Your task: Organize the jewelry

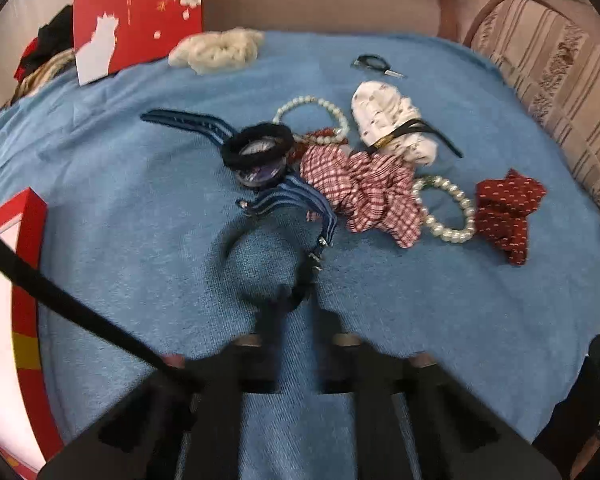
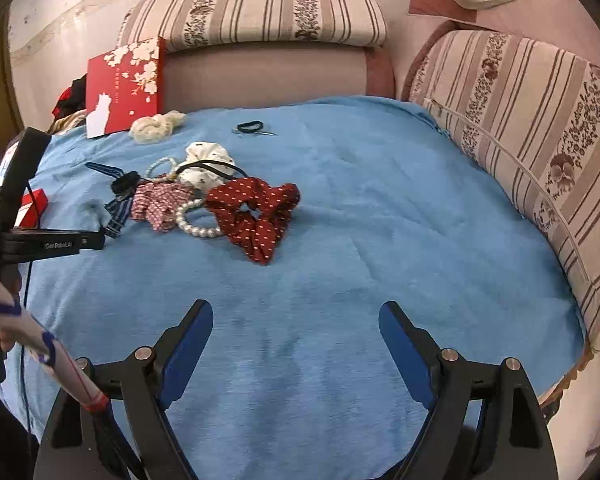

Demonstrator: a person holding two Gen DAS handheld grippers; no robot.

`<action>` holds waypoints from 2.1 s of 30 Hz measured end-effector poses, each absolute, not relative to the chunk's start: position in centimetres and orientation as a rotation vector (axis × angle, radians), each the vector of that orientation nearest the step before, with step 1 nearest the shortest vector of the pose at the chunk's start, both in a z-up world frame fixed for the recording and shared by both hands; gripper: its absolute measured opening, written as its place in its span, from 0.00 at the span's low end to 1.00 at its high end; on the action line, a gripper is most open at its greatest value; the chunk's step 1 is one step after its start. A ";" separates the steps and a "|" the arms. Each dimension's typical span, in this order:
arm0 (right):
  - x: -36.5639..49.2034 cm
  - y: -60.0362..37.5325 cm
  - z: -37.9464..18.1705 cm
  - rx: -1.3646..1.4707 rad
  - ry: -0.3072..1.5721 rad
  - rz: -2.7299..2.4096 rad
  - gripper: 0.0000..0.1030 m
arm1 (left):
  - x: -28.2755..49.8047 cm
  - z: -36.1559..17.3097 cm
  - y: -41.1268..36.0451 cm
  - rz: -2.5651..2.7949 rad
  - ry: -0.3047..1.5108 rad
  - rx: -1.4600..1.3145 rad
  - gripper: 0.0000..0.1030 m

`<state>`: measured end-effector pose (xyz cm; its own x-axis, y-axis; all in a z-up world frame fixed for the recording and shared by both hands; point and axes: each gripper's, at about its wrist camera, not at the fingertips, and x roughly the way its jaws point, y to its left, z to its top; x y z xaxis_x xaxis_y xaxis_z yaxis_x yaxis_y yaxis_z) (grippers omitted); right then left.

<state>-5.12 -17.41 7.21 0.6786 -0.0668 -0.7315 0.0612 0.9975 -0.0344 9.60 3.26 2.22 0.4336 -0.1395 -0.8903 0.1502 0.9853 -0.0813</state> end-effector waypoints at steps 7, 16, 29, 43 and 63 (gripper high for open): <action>-4.8 -18.0 6.9 0.013 0.828 -0.072 0.86 | 4.5 5.2 6.4 -0.163 1.067 -0.056 0.03; -5.1 -16.0 6.9 0.032 0.847 -0.010 0.86 | -1.5 6.6 9.4 -0.067 1.012 -0.241 0.45; -6.3 -14.2 7.8 0.023 0.840 0.032 0.86 | -6.1 6.0 10.8 0.117 0.963 -0.242 0.48; -6.7 -13.2 7.5 0.010 0.851 0.052 0.86 | -7.0 6.1 9.5 0.107 0.988 -0.217 0.53; -5.8 -14.3 5.4 0.064 0.906 0.064 0.85 | -6.5 6.2 8.7 0.145 0.992 -0.175 0.53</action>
<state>-5.79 -14.33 5.39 0.6153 0.0828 -0.7839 -0.0285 0.9962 0.0829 -6.49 8.74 6.17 0.5396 0.0416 -0.8409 -0.2009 0.9763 -0.0806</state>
